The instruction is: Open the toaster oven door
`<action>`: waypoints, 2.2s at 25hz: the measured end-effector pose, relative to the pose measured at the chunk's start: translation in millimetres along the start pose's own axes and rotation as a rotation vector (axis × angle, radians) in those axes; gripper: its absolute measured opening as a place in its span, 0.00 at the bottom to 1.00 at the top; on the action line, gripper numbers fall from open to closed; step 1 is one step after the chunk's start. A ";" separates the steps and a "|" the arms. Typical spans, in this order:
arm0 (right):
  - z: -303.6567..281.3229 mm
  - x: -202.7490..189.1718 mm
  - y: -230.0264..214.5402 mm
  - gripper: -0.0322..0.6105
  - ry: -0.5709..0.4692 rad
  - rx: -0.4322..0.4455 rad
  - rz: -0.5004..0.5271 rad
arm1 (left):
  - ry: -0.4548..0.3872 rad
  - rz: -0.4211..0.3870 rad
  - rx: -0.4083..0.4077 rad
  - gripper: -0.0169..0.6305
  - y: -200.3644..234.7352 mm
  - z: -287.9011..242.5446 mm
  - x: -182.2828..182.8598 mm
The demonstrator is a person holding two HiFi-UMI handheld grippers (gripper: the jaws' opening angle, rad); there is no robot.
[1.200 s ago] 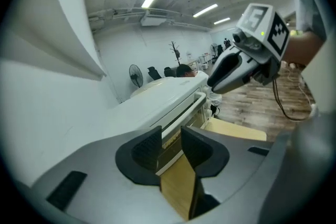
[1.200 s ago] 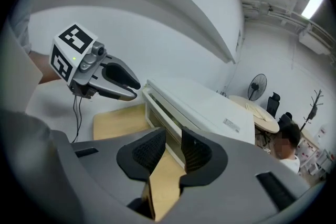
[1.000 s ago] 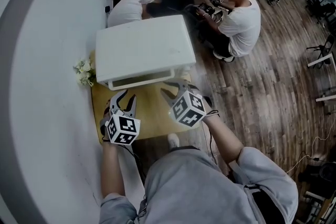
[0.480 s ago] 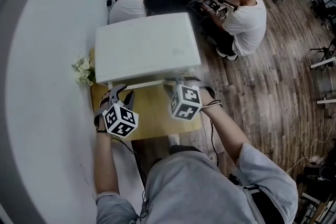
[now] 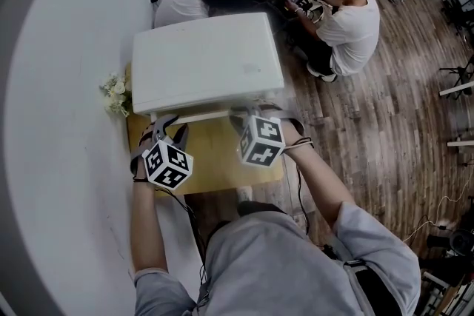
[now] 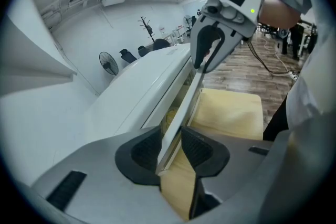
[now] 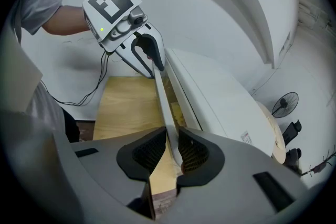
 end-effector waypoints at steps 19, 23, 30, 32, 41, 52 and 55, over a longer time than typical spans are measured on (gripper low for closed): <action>21.0 -12.6 31.2 0.10 -0.061 -0.051 -0.167 | -0.059 0.073 -0.034 0.20 -30.4 10.8 -18.3; 17.0 -17.3 34.2 0.07 -0.049 -0.101 -0.203 | -0.076 0.092 -0.030 0.20 -37.4 11.1 -23.6; 17.3 -26.0 57.1 0.07 -0.032 -0.080 -0.234 | -0.092 0.116 -0.041 0.20 -57.5 11.1 -35.6; 17.8 -28.9 63.3 0.07 -0.036 -0.087 -0.254 | -0.106 0.136 -0.040 0.20 -63.1 11.2 -39.3; 17.1 -44.9 96.9 0.07 -0.036 -0.104 -0.329 | -0.206 0.262 -0.058 0.19 -90.2 9.7 -60.7; 12.1 -62.0 134.0 0.07 -0.071 -0.235 -0.425 | -0.327 0.395 0.024 0.14 -118.1 2.5 -84.0; 8.3 -65.3 143.3 0.07 -0.080 -0.286 -0.462 | -0.346 0.415 0.080 0.15 -126.2 -1.0 -89.8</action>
Point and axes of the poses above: the fingertips, and each gripper's own axes: z backward along the fingers, y to its left, x out of its top, the point moved 6 cm from there along z, backward along the fingers, and after that the axes turned 7 degrees about -x, right-handed, at the moved point
